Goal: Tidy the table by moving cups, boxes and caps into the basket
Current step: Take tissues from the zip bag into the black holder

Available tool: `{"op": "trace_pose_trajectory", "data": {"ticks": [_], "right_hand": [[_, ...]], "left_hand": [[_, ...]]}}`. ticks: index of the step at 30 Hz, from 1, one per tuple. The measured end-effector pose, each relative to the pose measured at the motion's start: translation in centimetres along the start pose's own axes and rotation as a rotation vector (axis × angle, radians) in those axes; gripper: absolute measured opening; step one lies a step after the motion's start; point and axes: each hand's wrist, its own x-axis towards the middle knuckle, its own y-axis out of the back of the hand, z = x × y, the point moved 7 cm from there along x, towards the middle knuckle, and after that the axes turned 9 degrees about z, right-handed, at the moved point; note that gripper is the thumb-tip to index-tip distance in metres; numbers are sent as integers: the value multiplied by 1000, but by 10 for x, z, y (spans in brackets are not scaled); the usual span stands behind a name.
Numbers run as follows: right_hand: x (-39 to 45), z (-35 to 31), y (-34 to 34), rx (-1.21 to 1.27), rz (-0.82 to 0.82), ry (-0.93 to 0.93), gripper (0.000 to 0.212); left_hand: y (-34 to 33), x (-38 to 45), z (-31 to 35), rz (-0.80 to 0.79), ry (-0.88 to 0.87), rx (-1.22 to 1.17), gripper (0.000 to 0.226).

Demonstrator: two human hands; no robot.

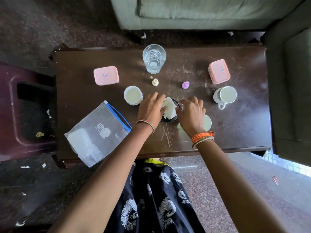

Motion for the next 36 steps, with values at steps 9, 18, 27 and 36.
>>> {"op": "trace_pose_trajectory", "data": {"ticks": [9, 18, 27, 36], "right_hand": [[0, -14, -3, -172, 146, 107, 15], [4, -45, -16, -73, -28, 199, 17], [-1, -32, -12, -164, 19, 104, 13], [-12, -24, -2, 53, 131, 82, 21]], "left_hand": [[7, 1, -4, 77, 20, 48, 10], [10, -11, -9, 120, 31, 8, 8], [18, -4, -11, 144, 71, -21, 24], [12, -11, 4, 153, -21, -137, 29]]}}
